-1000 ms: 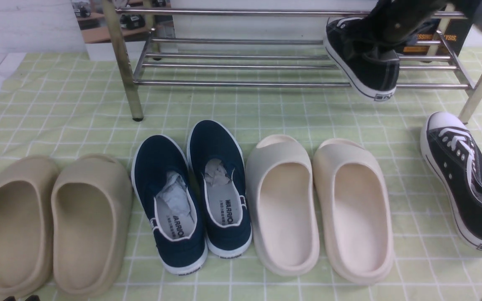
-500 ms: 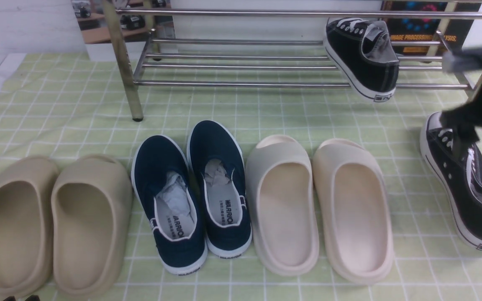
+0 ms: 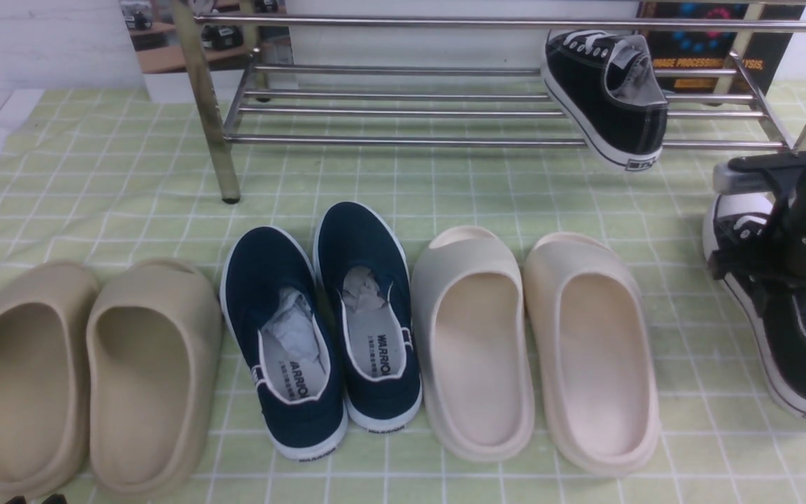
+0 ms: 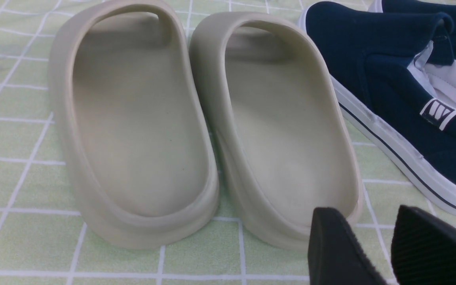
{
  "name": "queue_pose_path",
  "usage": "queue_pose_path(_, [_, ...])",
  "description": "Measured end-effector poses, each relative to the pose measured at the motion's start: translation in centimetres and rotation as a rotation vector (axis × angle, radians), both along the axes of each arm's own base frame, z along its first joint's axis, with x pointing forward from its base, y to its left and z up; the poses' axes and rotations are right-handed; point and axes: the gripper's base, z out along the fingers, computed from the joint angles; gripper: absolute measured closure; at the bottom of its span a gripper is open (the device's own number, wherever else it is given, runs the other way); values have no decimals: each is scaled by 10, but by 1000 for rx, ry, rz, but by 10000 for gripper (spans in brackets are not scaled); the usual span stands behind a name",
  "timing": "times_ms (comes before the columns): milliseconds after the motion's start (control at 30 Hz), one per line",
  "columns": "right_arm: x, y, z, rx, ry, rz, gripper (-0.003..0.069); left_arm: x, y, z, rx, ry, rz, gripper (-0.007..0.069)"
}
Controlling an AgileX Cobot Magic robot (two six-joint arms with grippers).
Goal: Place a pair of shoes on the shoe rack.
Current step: Use the right arm to grab the shoe closest to it, then use the right arm to put a shoe into the shoe rack
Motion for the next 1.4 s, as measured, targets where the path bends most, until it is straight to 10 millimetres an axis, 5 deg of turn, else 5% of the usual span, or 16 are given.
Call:
queue_pose_path(133, [2, 3, 40, 7, -57, 7, 531, 0, 0, 0, 0, 0, 0, 386])
queue_pose_path(233, [22, 8, 81, 19, -207, 36, 531, 0, 0, 0, 0, 0, 0, 386])
queue_pose_path(333, [48, 11, 101, 18, -297, 54, 531, 0, 0, 0, 0, 0, 0, 386])
queue_pose_path(633, [130, 20, 68, 37, -226, 72, 534, 0, 0, 0, 0, 0, 0, 386])
queue_pose_path(833, [161, 20, 80, 38, -447, 81, 554, 0, 0, 0, 0, 0, 0, 386])
queue_pose_path(1067, [166, 21, 75, 48, -469, 82, 552, 0, 0, 0, 0, 0, 0, 386])
queue_pose_path(1200, [166, 21, 75, 49, -472, 82, 451, 0, 0, 0, 0, 0, 0, 386])
queue_pose_path(1400, [159, 22, 88, 62, -480, 83, 131, 0, 0, 0, 0, 0, 0, 386])
